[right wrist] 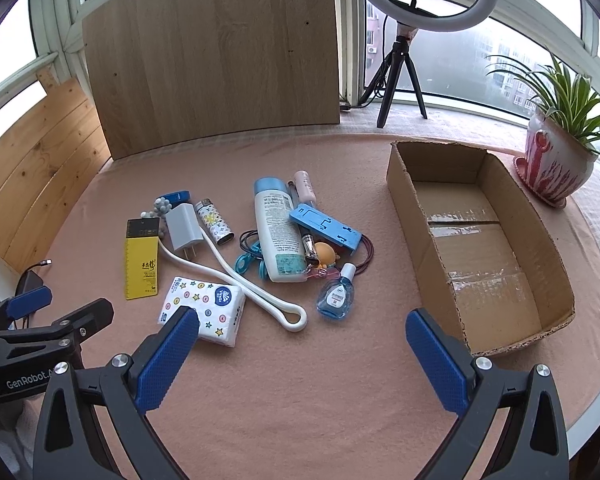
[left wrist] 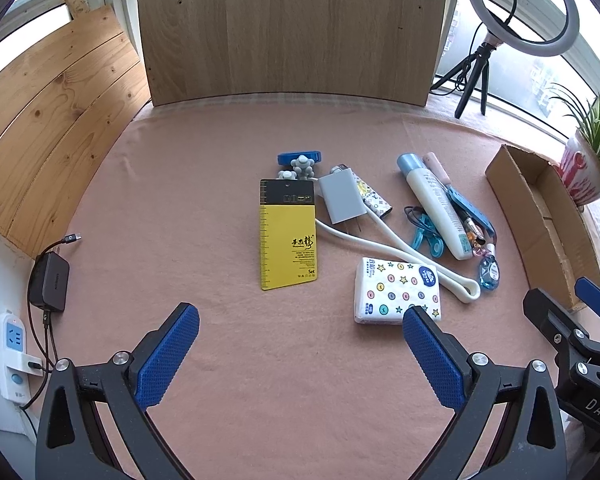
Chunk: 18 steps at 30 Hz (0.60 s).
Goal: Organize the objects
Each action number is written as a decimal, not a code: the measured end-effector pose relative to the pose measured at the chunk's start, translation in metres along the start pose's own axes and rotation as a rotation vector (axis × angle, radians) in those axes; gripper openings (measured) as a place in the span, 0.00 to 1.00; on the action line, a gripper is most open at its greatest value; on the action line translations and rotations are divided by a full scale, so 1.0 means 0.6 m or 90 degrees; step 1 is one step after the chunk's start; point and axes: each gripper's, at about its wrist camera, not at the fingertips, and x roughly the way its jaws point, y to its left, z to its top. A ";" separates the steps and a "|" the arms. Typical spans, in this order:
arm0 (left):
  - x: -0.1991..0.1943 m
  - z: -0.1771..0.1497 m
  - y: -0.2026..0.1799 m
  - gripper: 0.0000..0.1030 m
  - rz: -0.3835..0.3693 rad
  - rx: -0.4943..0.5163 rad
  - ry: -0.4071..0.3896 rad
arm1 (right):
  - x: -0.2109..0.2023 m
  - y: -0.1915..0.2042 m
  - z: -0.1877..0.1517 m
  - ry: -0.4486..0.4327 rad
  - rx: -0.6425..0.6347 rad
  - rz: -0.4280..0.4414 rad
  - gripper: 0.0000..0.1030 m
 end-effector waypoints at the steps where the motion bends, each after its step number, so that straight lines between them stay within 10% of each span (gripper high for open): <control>1: 0.001 0.000 0.000 1.00 -0.001 0.000 0.001 | 0.001 0.000 0.000 0.002 0.001 0.001 0.99; 18: 0.028 -0.001 -0.003 1.00 -0.013 0.009 0.014 | 0.025 -0.001 0.002 0.029 -0.005 0.030 0.94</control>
